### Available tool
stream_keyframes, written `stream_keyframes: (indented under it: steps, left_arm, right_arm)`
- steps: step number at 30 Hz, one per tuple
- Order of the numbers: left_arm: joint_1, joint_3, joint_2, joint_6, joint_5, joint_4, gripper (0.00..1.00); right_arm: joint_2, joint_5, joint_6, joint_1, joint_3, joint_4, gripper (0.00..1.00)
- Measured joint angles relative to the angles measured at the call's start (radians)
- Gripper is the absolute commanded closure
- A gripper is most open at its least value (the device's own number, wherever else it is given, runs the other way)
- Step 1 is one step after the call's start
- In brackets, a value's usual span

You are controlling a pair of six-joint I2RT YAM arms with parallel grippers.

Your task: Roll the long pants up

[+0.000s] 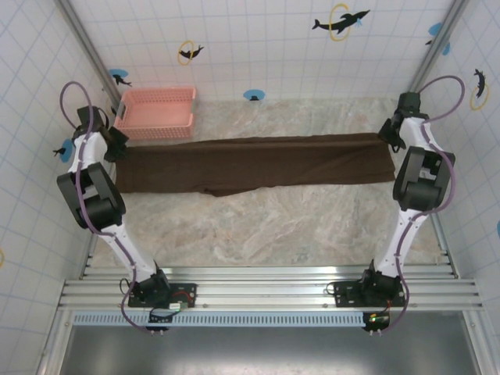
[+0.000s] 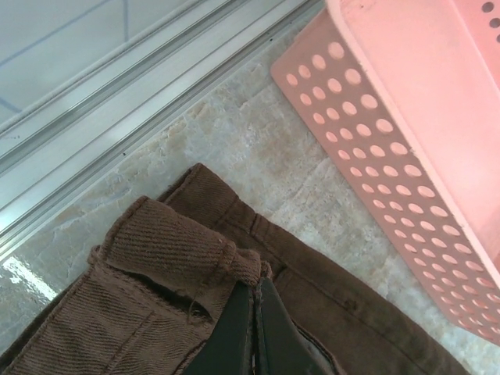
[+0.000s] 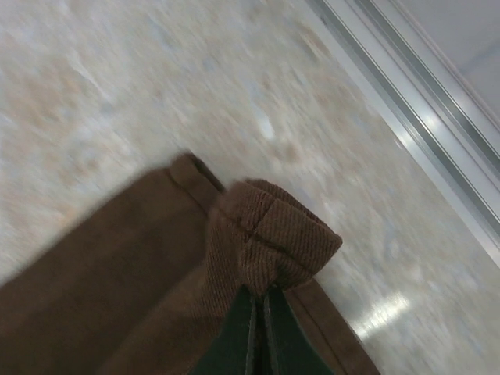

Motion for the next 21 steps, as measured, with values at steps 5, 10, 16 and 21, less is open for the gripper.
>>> stream_keyframes:
  steps: [5, 10, 16, 21]
  left_arm:
    - [-0.001, 0.003, 0.041, 0.001, 0.0, 0.02, 0.76]
    - [0.01, 0.002, 0.087, 0.008, -0.047, 0.097, 0.62]
    - [0.013, 0.005, 0.094, 0.005, -0.076, 0.16, 0.41]
    - [0.002, 0.009, 0.096, 0.016, -0.088, 0.179, 0.25]
  right_arm:
    - [-0.051, 0.012, -0.015, -0.001, -0.043, 0.005, 1.0]
    - [-0.04, 0.039, -0.026, -0.015, -0.013, 0.031, 1.0]
    - [0.079, 0.043, -0.038, -0.018, 0.212, 0.026, 0.69]
    - [0.216, 0.035, -0.061, -0.003, 0.402, 0.009, 0.03]
